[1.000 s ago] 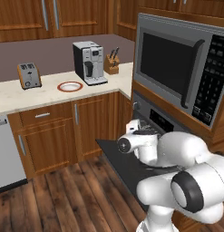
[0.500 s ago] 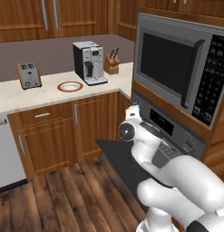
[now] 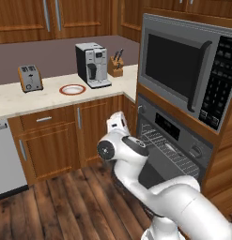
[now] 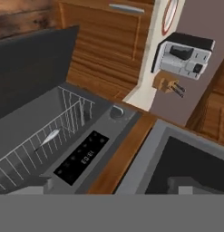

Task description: Place the fish on the rack of the oven, and slide the rack back inside. Close the oven door.

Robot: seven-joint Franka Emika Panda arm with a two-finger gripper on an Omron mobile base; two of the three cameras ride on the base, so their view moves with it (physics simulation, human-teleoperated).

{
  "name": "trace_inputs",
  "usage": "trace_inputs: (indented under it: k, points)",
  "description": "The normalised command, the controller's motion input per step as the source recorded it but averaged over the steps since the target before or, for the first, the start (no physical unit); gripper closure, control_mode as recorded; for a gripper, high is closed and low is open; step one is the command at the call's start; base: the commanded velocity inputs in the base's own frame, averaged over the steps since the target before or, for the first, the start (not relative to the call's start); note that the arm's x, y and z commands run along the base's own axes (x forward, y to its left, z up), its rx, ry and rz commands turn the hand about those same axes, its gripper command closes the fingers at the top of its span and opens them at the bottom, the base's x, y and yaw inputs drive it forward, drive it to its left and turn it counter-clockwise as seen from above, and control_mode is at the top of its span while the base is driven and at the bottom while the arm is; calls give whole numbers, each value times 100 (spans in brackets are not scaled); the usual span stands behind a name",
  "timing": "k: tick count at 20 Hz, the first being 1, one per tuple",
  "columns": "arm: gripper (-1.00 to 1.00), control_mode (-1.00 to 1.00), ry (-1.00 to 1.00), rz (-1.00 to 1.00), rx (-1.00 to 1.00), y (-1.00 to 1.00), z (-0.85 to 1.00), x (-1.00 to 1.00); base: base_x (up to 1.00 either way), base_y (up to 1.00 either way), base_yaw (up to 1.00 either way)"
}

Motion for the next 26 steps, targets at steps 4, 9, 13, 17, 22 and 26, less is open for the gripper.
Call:
trace_inputs:
  k: [4,9,13,17,22,26]
  points:
    - [-100,-100,-3,0,-22,100,-33,-34,0,0,0]
    - [-100,-100,0,0,-21,86,-40,-3,0,0,0]
    - [-100,-100,2,-2,-24,63,-62,0,0,0,0]
    - [-100,-100,8,-4,-31,49,-91,0,0,0,0]
    - [-100,-100,15,-11,-31,28,-100,10,0,0,0]
    - [-100,-100,20,-16,-27,10,-95,34,0,0,0]
